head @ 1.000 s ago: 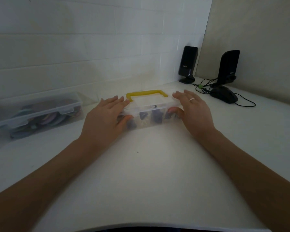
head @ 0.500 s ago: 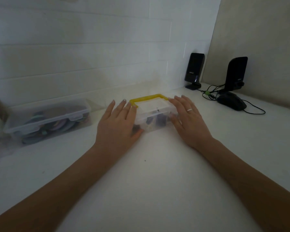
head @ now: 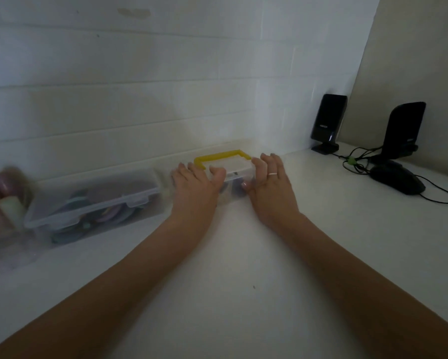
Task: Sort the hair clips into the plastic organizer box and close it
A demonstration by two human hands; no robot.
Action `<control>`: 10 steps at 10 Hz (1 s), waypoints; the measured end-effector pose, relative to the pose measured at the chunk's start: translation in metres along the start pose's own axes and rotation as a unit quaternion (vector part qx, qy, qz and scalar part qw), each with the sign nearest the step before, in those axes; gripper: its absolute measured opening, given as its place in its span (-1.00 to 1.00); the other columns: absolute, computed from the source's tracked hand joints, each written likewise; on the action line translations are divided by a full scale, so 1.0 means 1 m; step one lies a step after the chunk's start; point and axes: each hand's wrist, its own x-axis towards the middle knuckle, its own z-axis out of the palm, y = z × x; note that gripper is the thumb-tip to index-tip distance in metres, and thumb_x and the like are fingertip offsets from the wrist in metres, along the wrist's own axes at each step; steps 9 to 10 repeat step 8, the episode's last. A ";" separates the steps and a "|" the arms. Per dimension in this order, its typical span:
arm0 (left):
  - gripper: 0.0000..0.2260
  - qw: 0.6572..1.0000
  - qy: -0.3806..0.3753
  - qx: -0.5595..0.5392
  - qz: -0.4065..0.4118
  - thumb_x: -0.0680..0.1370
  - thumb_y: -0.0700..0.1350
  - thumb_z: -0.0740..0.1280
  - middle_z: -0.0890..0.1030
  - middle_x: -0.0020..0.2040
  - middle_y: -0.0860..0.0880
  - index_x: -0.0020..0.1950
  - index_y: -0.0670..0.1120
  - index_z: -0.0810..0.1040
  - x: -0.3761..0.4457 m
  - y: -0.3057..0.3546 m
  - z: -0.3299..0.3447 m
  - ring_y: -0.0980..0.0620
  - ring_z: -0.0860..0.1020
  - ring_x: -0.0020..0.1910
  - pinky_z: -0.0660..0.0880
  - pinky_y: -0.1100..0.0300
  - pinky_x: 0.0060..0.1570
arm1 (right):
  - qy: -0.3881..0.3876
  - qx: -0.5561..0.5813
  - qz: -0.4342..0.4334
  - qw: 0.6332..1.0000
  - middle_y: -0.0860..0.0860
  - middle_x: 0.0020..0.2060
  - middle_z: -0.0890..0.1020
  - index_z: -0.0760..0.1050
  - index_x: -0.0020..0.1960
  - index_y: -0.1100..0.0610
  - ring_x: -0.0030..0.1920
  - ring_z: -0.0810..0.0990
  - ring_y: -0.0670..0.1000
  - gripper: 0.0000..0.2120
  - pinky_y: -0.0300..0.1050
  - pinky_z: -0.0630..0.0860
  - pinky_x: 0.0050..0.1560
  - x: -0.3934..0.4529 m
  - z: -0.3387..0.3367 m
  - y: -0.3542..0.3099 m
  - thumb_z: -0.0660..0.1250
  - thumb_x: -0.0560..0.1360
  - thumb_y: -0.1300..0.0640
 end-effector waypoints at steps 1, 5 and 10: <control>-0.37 1.000 0.001 -0.022 -0.010 0.08 0.06 0.53 0.63 -0.12 -0.29 0.07 -0.10 0.46 0.003 -0.019 0.017 -0.27 0.63 -0.17 0.56 0.00 -0.16 | -0.012 0.026 -0.006 1.000 0.34 0.22 0.47 0.38 0.26 0.33 0.33 0.35 0.38 -0.47 0.22 0.40 0.27 0.019 0.018 -0.014 0.10 0.49 -0.06; -0.57 0.982 0.084 -0.170 -0.003 0.34 0.14 0.27 0.57 -0.10 -0.20 0.07 -0.13 0.47 -0.004 -0.050 0.029 -0.19 0.56 -0.16 0.47 0.05 -0.14 | 0.013 0.069 -0.051 0.996 0.23 0.38 0.31 0.25 0.39 0.23 0.48 0.04 0.25 -0.49 0.06 0.06 0.46 0.025 0.027 -0.009 0.04 0.55 -0.05; -0.54 0.964 -0.098 -0.243 -0.043 0.39 0.20 0.37 0.54 0.05 -0.11 0.16 -0.04 0.43 0.013 -0.064 -0.004 -0.17 0.57 0.01 0.42 0.07 -0.08 | -0.111 0.024 -0.064 0.991 -0.01 0.35 0.41 0.31 0.37 0.00 0.38 0.30 0.10 -0.63 0.10 0.30 0.29 0.044 -0.013 -0.001 0.12 0.58 -0.01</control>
